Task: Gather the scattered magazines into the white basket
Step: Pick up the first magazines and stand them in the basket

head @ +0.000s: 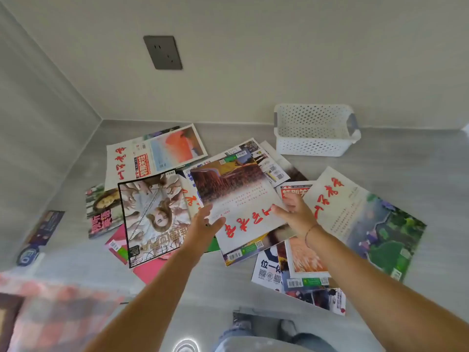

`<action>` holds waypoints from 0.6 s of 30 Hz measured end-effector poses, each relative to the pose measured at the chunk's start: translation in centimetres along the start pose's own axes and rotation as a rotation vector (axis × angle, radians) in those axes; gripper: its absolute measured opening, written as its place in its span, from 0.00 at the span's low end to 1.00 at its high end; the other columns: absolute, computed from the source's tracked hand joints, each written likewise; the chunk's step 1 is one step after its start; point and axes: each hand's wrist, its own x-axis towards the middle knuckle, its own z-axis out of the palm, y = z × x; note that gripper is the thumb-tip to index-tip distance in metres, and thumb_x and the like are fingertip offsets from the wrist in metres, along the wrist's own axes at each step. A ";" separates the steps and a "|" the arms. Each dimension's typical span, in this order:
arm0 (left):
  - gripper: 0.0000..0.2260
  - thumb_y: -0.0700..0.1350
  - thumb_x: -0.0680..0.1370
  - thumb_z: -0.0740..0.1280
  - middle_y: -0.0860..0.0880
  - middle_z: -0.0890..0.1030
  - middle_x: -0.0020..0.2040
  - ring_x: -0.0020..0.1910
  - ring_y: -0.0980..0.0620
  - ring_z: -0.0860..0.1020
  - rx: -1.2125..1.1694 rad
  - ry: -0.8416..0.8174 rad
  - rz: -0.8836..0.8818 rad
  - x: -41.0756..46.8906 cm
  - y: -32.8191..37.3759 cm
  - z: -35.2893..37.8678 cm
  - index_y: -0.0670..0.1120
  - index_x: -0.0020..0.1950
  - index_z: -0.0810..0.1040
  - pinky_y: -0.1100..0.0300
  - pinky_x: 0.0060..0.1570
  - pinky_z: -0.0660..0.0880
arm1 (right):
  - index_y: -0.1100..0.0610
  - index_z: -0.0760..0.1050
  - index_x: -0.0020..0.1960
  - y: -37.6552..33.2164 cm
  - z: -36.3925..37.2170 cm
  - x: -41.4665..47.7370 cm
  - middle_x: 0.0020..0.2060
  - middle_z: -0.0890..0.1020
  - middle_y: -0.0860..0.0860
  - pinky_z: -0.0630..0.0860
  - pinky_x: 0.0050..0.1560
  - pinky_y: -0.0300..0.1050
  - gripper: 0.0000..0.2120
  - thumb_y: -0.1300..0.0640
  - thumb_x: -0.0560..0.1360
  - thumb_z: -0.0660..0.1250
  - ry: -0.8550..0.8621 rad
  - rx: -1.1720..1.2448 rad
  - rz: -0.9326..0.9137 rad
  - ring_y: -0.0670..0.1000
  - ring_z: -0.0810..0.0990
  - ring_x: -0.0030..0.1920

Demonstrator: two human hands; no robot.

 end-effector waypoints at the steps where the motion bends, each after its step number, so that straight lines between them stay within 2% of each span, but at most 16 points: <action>1: 0.26 0.52 0.75 0.69 0.48 0.68 0.70 0.64 0.48 0.70 0.010 -0.007 -0.013 0.4 0.1 -0.1 0.53 0.71 0.66 0.53 0.58 0.72 | 0.54 0.63 0.68 0.0 0.5 0.1 0.67 0.71 0.53 0.70 0.61 0.45 0.31 0.48 0.70 0.71 0.006 0.004 0.034 0.52 0.71 0.64; 3: 0.26 0.54 0.74 0.68 0.47 0.67 0.70 0.61 0.50 0.70 0.052 -0.027 -0.044 1.3 -0.2 -0.3 0.54 0.71 0.65 0.57 0.50 0.73 | 0.55 0.64 0.67 -0.2 1.2 0.4 0.66 0.71 0.54 0.70 0.56 0.44 0.29 0.49 0.70 0.71 0.033 -0.018 0.092 0.52 0.72 0.62; 5: 0.26 0.55 0.74 0.69 0.47 0.67 0.70 0.59 0.50 0.71 0.058 -0.058 -0.051 1.9 -0.4 -0.2 0.54 0.70 0.65 0.60 0.43 0.72 | 0.55 0.66 0.63 -0.1 1.6 0.7 0.62 0.75 0.54 0.73 0.58 0.49 0.26 0.50 0.69 0.71 0.097 -0.083 0.125 0.53 0.74 0.59; 6: 0.26 0.54 0.74 0.69 0.46 0.67 0.70 0.59 0.50 0.71 0.066 -0.064 -0.054 2.2 -0.5 -0.2 0.54 0.70 0.66 0.60 0.42 0.73 | 0.55 0.66 0.63 -0.1 1.6 0.9 0.59 0.76 0.54 0.73 0.59 0.54 0.26 0.50 0.69 0.71 0.133 -0.129 0.141 0.55 0.75 0.58; 8: 0.26 0.52 0.74 0.69 0.46 0.66 0.70 0.62 0.47 0.71 0.075 -0.065 -0.054 2.8 -0.4 -0.3 0.53 0.70 0.66 0.56 0.48 0.76 | 0.56 0.66 0.63 -0.1 1.6 1.2 0.57 0.77 0.53 0.73 0.60 0.58 0.26 0.52 0.69 0.70 0.173 -0.147 0.170 0.56 0.75 0.58; 10: 0.26 0.51 0.74 0.70 0.47 0.64 0.71 0.64 0.45 0.70 0.094 -0.083 -0.060 3.1 -0.2 -0.2 0.52 0.70 0.66 0.52 0.54 0.76 | 0.56 0.65 0.65 0.1 1.7 1.4 0.57 0.76 0.51 0.74 0.58 0.52 0.26 0.54 0.70 0.70 0.166 -0.092 0.197 0.54 0.75 0.57; 12: 0.26 0.49 0.74 0.70 0.48 0.63 0.72 0.66 0.44 0.69 0.118 -0.096 -0.056 3.1 -0.1 -0.1 0.51 0.70 0.66 0.47 0.59 0.75 | 0.56 0.66 0.64 0.2 1.7 1.4 0.54 0.75 0.50 0.74 0.49 0.43 0.24 0.57 0.71 0.70 0.167 0.006 0.217 0.52 0.75 0.54; 15: 0.26 0.47 0.74 0.71 0.47 0.63 0.72 0.68 0.43 0.67 0.157 -0.106 -0.055 3.1 0.0 -0.1 0.50 0.70 0.66 0.43 0.61 0.73 | 0.55 0.69 0.60 0.3 1.4 1.4 0.51 0.76 0.50 0.72 0.40 0.37 0.20 0.62 0.70 0.69 0.241 0.136 0.194 0.53 0.77 0.53; 17: 0.26 0.47 0.74 0.70 0.47 0.64 0.71 0.65 0.46 0.69 0.153 -0.118 -0.053 3.1 0.1 -0.1 0.50 0.70 0.66 0.50 0.56 0.76 | 0.54 0.71 0.59 0.0 1.3 1.3 0.48 0.78 0.49 0.74 0.38 0.37 0.20 0.64 0.69 0.69 0.272 0.221 0.167 0.52 0.79 0.50; 18: 0.26 0.47 0.74 0.70 0.47 0.64 0.71 0.62 0.48 0.70 0.151 -0.134 -0.051 3.0 0.3 0.0 0.50 0.70 0.66 0.58 0.48 0.77 | 0.54 0.71 0.59 -0.2 1.4 1.3 0.48 0.80 0.50 0.77 0.39 0.40 0.20 0.65 0.69 0.69 0.264 0.301 0.168 0.52 0.80 0.49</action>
